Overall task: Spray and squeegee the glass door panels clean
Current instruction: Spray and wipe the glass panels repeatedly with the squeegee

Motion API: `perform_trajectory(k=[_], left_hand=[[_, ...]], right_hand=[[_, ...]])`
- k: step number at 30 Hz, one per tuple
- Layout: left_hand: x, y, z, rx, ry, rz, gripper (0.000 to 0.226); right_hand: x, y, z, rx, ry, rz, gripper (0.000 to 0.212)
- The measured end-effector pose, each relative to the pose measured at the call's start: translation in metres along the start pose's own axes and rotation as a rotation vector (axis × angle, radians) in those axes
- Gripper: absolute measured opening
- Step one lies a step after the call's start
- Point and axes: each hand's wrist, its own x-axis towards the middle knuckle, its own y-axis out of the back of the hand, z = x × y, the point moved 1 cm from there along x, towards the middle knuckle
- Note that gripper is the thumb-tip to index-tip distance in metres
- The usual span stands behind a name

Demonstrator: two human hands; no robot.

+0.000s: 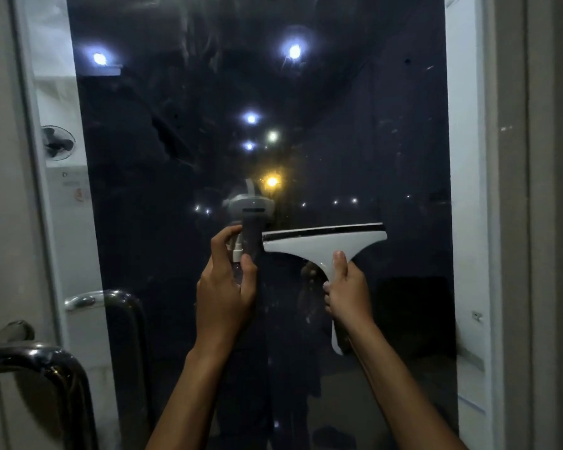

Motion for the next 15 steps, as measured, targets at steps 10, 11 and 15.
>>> perform_trajectory(k=[10,11,15], left_hand=[[-0.041,-0.006,-0.011,0.011,0.076,-0.025,0.038],[-0.044,-0.006,-0.012,0.011,0.081,-0.024,0.037],[-0.054,-0.008,-0.016,0.013,0.109,-0.03,0.037]], right_hand=[[-0.062,0.022,0.066,-0.112,-0.03,0.054,0.043],[-0.059,0.02,0.06,-0.088,-0.018,0.058,0.041],[-0.053,0.014,0.055,-0.088,0.007,0.073,0.041]])
